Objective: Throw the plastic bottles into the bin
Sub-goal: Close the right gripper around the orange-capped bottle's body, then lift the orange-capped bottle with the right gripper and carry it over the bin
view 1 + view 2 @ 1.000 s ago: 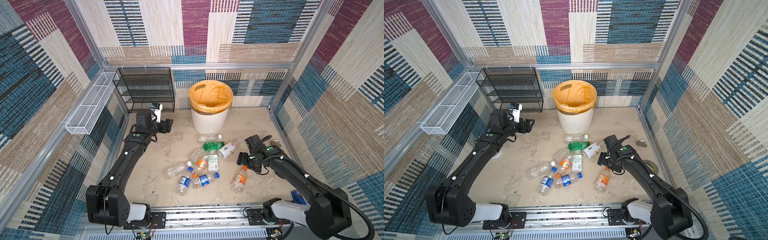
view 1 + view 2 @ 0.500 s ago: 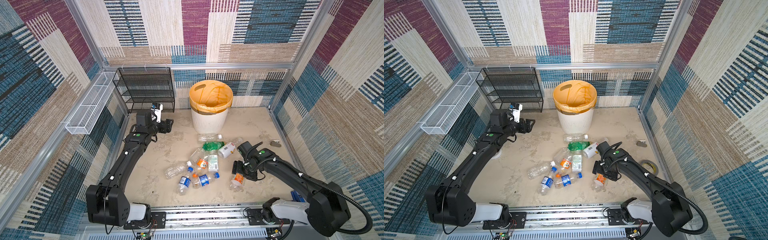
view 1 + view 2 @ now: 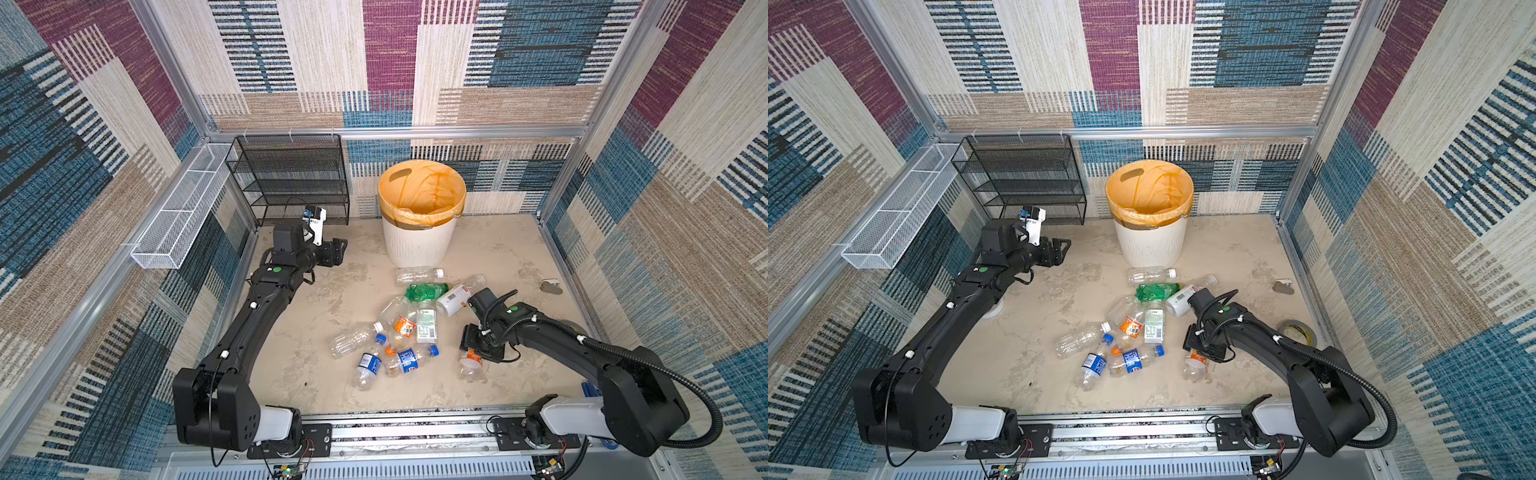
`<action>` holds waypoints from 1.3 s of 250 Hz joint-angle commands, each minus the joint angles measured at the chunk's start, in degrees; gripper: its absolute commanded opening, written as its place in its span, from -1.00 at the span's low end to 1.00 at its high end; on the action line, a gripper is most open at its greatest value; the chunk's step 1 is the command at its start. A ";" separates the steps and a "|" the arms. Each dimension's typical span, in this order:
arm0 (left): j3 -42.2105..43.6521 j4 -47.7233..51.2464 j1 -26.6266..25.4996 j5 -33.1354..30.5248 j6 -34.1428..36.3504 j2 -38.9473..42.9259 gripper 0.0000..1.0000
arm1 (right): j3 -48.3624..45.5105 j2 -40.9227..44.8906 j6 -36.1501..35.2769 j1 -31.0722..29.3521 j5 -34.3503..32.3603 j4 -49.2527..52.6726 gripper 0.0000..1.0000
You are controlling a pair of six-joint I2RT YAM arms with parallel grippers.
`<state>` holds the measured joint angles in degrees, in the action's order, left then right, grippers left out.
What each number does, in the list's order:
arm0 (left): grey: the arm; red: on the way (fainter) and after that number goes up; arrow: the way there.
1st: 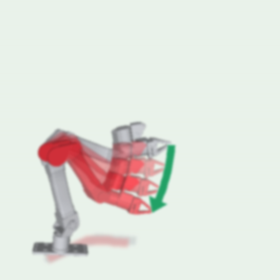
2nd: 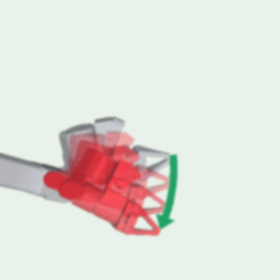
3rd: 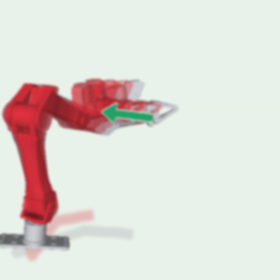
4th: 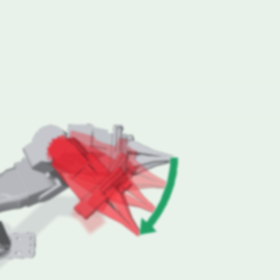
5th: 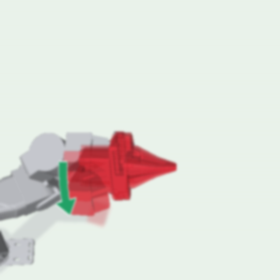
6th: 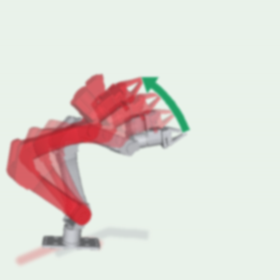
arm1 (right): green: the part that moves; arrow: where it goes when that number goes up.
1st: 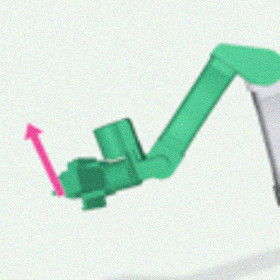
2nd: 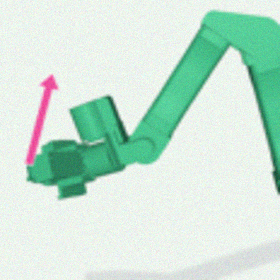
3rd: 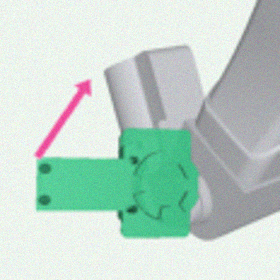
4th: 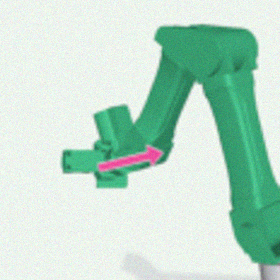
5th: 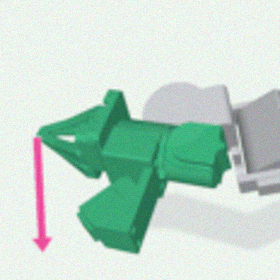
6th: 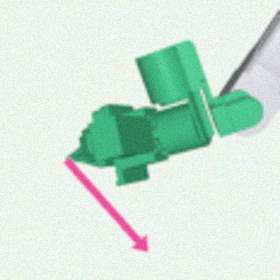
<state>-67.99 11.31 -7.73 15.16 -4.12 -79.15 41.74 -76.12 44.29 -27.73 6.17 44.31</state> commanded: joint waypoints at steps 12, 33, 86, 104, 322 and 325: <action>0.15 -1.09 0.08 0.11 -0.83 -0.12 0.57 | 0.60 -0.52 -2.73 0.04 -4.37 -4.03 0.17; 0.15 -1.05 0.08 0.07 -0.77 -0.30 0.56 | -0.13 -0.18 -2.96 0.04 -4.53 -5.61 0.09; 0.24 -1.13 0.08 0.50 -0.77 -0.47 0.55 | -1.69 1.71 -2.74 0.05 -4.97 -8.63 0.02; 0.31 -1.27 0.08 0.48 -0.73 -0.50 0.55 | -1.21 3.20 -3.35 0.13 -6.77 -9.07 0.02; 6.47 -4.10 -3.96 5.15 0.87 5.61 0.51 | -1.18 20.17 -34.33 11.03 -15.01 -73.57 0.01; 6.99 -4.15 -4.04 5.11 0.80 6.08 0.51 | -1.18 20.10 -34.79 11.03 -14.97 -75.06 0.01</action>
<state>-63.81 8.38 -11.51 19.07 -3.60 -76.12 39.46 -55.33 17.52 -16.78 -8.10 -9.41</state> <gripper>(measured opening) 0.758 0.508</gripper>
